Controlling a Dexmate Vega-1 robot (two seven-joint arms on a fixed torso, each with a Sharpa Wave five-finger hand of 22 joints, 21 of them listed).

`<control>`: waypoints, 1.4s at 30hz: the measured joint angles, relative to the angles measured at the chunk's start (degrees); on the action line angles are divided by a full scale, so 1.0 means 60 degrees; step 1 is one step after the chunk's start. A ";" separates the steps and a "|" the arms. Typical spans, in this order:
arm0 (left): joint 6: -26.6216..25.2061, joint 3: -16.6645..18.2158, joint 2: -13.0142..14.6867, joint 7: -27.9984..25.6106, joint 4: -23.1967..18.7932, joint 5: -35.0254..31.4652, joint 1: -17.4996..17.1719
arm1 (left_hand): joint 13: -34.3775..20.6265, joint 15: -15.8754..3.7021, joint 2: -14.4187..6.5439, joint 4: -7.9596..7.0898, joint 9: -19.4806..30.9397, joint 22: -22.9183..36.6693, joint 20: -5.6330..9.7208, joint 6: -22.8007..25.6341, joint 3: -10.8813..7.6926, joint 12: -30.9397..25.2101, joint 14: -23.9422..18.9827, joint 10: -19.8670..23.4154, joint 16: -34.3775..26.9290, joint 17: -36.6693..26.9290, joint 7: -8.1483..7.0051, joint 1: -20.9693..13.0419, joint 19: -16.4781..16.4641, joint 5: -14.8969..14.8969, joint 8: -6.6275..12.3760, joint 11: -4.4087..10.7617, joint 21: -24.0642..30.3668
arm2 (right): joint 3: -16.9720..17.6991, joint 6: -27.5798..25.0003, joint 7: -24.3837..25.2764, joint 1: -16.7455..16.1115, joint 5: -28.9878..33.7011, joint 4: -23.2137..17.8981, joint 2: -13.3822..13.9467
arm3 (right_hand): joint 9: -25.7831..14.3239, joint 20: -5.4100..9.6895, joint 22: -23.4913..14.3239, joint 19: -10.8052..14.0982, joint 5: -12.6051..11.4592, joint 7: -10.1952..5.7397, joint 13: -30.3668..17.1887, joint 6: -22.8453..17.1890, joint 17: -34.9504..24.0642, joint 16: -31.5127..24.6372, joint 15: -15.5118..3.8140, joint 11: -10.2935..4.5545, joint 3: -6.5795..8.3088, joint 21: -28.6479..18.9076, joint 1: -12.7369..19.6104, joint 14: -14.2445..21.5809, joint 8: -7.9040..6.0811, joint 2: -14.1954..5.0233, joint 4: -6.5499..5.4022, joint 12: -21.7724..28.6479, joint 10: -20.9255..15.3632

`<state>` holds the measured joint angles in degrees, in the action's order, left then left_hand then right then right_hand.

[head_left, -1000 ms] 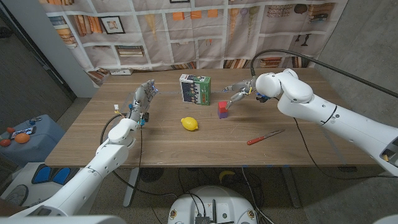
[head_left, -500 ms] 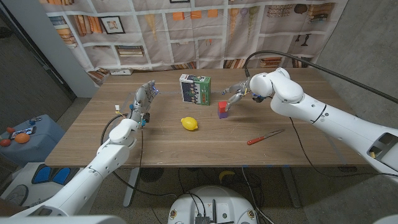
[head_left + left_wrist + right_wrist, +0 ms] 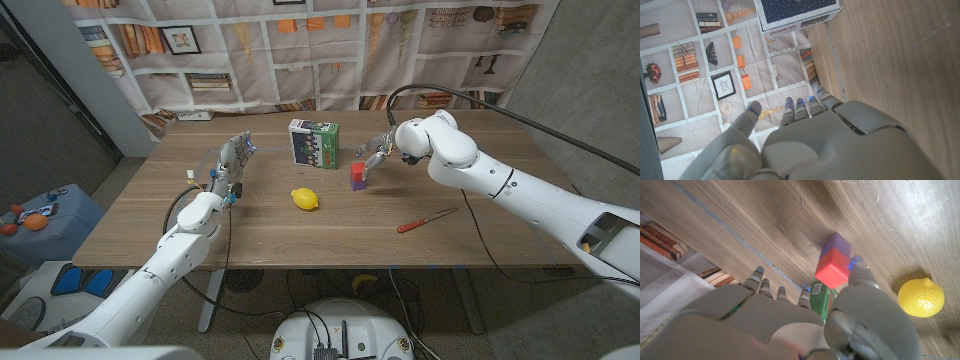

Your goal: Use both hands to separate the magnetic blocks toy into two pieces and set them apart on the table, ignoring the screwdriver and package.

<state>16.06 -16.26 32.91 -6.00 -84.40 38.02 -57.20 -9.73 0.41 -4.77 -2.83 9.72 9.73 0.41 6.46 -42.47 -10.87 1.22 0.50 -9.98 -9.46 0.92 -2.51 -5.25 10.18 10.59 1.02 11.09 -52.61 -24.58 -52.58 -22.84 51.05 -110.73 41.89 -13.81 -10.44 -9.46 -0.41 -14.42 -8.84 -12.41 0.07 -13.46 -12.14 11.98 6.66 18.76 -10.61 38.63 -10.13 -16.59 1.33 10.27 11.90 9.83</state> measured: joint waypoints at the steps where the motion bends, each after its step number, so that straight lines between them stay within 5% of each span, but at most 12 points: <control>1: -0.0001 -0.0001 -0.0001 -0.0001 0.0000 0.0003 -0.0002 | 0.0000 0.0000 0.0000 0.0000 0.0000 0.0000 0.0000 0.0000 0.0000 0.0000 0.0000 0.0000 0.0000 0.0000 0.0000 0.0000 0.0000 0.0000 0.0000 0.0000 0.0000 | 0.0000 0.0001 0.0002 -0.0004 0.0003 0.0002 -0.0003 | -0.0026 0.0000 0.0000 0.0000 0.0000 -0.0016 0.0000 -0.0088 0.0000 0.0000 0.0000 0.0000 0.0000 0.0000 0.0026 0.0000 -0.0040 -0.0025 0.0000 0.0000 0.0000; 6: -0.0005 -0.0013 -0.0033 -0.0020 0.0000 0.0008 -0.0021 | 0.0000 0.0000 0.0000 0.0000 0.0000 0.0000 0.0000 0.0035 0.0000 0.0000 0.0000 0.0000 0.0000 0.0000 -0.0035 0.0000 0.0000 0.0000 0.0000 0.0000 0.0000 | -0.0004 0.0040 0.0089 -0.0077 0.0261 0.0041 -0.0073 | -0.0039 0.0064 0.0000 0.0076 0.0009 -0.0082 0.0001 -0.0324 0.0001 -0.0038 0.0000 0.0000 0.0027 -0.0020 0.0175 0.0000 -0.0169 0.0002 -0.0027 0.0014 0.0000; 23: -0.0027 -0.0067 -0.0124 -0.0040 0.0118 0.0037 0.0020 | 0.0000 0.0000 0.0000 -0.0039 0.0050 -0.0001 -0.0018 0.0034 -0.0039 0.0000 0.0000 0.0000 0.0000 0.0000 -0.0034 0.0000 -0.0018 0.0000 0.0000 0.0000 0.0000 | 0.0140 -0.0061 0.0697 -0.0579 0.0802 0.0079 -0.0329 | -0.0251 0.0221 0.0000 0.0903 0.0603 -0.0353 0.0002 -0.2001 -0.0046 -0.0332 -0.0208 -0.0397 0.0225 -0.0110 0.0911 0.0207 -0.1194 0.0257 -0.0068 0.0221 -0.0297; 36: -0.0051 -0.0077 -0.0109 -0.0002 0.0124 0.0073 0.0025 | 0.0000 -0.0036 0.0000 -0.0039 0.0049 -0.0001 -0.0069 0.0086 -0.0039 0.0000 -0.0035 0.0052 0.0000 0.0001 0.0019 0.0000 -0.0069 0.0000 0.0000 -0.0052 0.0000 | 0.0262 -0.0265 0.1308 -0.0914 0.1058 0.0068 -0.0521 | -0.0341 0.0324 0.0001 0.1348 0.0639 -0.0573 0.0002 -0.3139 -0.0089 -0.0451 -0.0377 -0.0550 0.0370 -0.0109 0.1393 0.0618 -0.1866 0.0089 -0.0080 0.0278 -0.0791; 42: -0.0054 -0.0050 -0.0080 -0.0003 0.0064 0.0094 -0.0035 | 0.0000 -0.0035 0.0000 -0.0080 0.0049 -0.0001 -0.0069 0.0086 -0.0079 0.0000 -0.0035 0.0052 0.0000 0.0001 0.0018 0.0000 -0.0069 0.0000 0.0000 -0.0052 0.0000 | 0.0283 -0.0308 0.1533 -0.0998 0.1133 0.0117 -0.0573 | -0.0384 0.0406 0.0001 0.1476 0.0639 -0.0581 0.0003 -0.3342 -0.0089 -0.0489 -0.0495 -0.0614 0.0398 -0.0109 0.1557 0.0734 -0.2004 0.0052 -0.0052 0.0279 -0.0959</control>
<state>15.73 -16.56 32.43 -6.02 -84.01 38.58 -57.40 -9.73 0.20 -4.77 -3.31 10.02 9.73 0.00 6.97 -42.94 -10.87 1.01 0.81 -9.98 -9.45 1.03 -2.51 -5.66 10.18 10.59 0.71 11.09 -50.90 -26.42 -43.39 -28.83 57.84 -110.03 38.45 -16.11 -8.00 -9.45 8.45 -10.58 -12.32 -12.39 -19.98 -13.99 -15.07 9.01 2.97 21.15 -11.27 47.98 -5.72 -28.61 1.64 9.96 13.57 4.08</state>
